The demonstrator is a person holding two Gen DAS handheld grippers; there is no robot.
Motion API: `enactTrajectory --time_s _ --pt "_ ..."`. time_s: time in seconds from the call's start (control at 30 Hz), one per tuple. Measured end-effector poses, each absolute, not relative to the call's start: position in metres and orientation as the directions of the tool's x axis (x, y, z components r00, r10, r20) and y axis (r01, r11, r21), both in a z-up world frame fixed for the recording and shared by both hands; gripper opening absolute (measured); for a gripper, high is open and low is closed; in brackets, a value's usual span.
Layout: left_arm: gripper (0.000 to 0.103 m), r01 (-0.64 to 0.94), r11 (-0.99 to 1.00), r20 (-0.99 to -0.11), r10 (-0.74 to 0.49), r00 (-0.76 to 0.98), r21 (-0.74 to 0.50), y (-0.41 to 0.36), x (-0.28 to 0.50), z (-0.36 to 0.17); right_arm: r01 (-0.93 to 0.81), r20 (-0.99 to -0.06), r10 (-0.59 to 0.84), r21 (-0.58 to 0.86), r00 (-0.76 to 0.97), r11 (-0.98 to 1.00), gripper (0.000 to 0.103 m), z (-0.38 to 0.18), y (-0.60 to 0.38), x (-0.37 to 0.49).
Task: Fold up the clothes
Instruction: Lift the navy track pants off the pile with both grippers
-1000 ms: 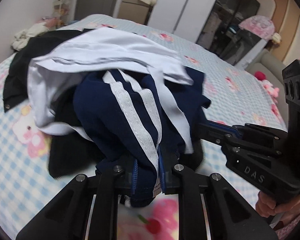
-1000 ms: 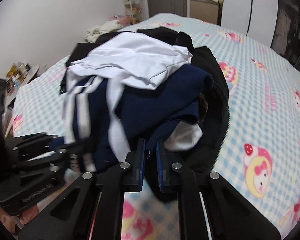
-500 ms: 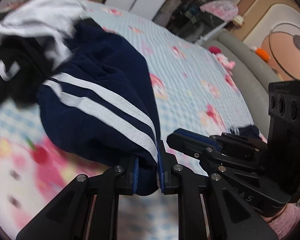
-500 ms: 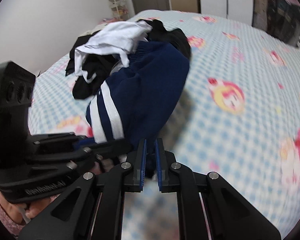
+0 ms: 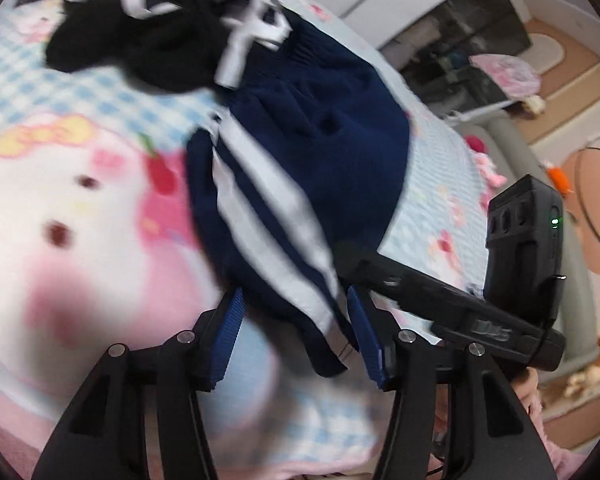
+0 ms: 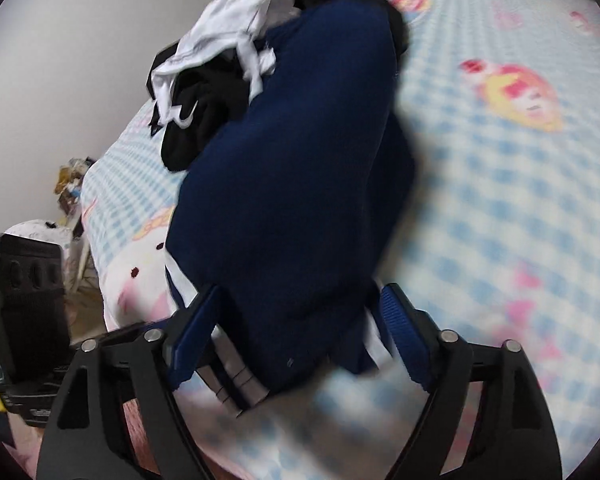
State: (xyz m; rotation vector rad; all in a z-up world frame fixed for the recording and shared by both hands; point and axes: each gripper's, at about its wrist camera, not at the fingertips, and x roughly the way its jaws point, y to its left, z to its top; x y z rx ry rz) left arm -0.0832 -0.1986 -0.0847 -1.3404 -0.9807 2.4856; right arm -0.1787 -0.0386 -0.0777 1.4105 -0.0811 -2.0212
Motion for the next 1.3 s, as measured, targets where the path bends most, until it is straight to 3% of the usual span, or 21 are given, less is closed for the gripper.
enactTrajectory --time_s 0.03,0.17,0.27,0.33,0.37,0.43,0.53,0.6,0.9,0.97,1.07,1.17,1.23,1.3 --pt "0.055 0.166 -0.776 -0.692 0.415 -0.590 -0.608 -0.198 -0.083 -0.086 0.476 -0.825 -0.527 0.387 -0.204 -0.790 0.028 -0.083 -0.044 -0.179" --pt "0.057 0.192 -0.778 -0.703 0.395 -0.592 -0.599 -0.201 -0.084 -0.095 0.507 -0.837 -0.461 0.271 -0.295 -0.818 0.015 -0.075 -0.039 -0.155" --pt "0.077 0.174 -0.777 -0.703 0.418 -0.575 -0.605 -0.180 -0.107 -0.102 0.495 -0.846 -0.395 0.187 -0.358 -0.848 0.011 -0.068 -0.016 -0.140" --pt "0.078 0.127 -0.780 -0.696 0.456 -0.554 -0.613 -0.164 -0.121 -0.104 0.450 -0.853 -0.356 0.164 -0.382 -0.878 0.011 -0.065 0.009 -0.132" --pt "0.075 0.086 -0.781 -0.685 0.483 -0.546 -0.619 -0.151 -0.125 -0.102 0.423 -0.856 -0.339 0.161 -0.390 -0.892 0.011 -0.064 0.022 -0.128" --pt "0.051 0.006 -0.778 -0.664 0.532 -0.525 -0.628 -0.124 -0.134 -0.097 0.375 -0.858 -0.325 0.172 -0.398 -0.911 0.011 -0.064 0.049 -0.118" --pt "0.038 -0.075 -0.779 -0.658 0.573 -0.489 -0.622 -0.082 -0.135 -0.090 0.313 -0.862 -0.254 0.119 -0.438 -0.942 0.011 -0.054 0.088 -0.110" --pt "0.035 -0.116 -0.772 -0.656 0.600 -0.457 -0.625 -0.057 -0.128 -0.089 0.265 -0.858 -0.201 0.079 -0.472 -0.961 0.011 -0.044 0.118 -0.106" --pt "0.035 -0.284 -0.720 -0.653 0.694 -0.303 -0.633 0.050 -0.098 -0.086 0.028 -0.833 0.003 -0.022 -0.553 -0.999 0.013 -0.018 0.201 -0.107" --pt "0.037 -0.271 -0.741 -0.669 0.672 -0.319 -0.615 0.041 -0.097 -0.081 0.003 -0.844 -0.028 0.031 -0.535 -1.000 0.017 -0.015 0.206 -0.108" --pt "0.054 -0.216 -0.756 -0.654 0.646 -0.393 -0.617 0.007 -0.097 -0.068 0.022 -0.787 -0.113 0.126 -0.607 -0.992 0.042 0.004 0.207 -0.093" --pt "0.058 -0.106 -0.763 -0.635 0.598 -0.489 -0.637 -0.038 -0.105 -0.063 0.110 -0.778 -0.228 0.202 -0.586 -0.973 0.047 0.012 0.193 -0.087" --pt "0.066 -0.032 -0.761 -0.629 0.557 -0.543 -0.647 -0.065 -0.114 -0.063 0.193 -0.778 -0.324 0.261 -0.537 -0.946 0.050 0.010 0.180 -0.082" --pt "0.066 0.020 -0.787 -0.660 0.503 -0.559 -0.617 -0.075 -0.131 -0.069 0.249 -0.797 -0.377 0.290 -0.472 -0.924 0.052 -0.005 0.163 -0.080"
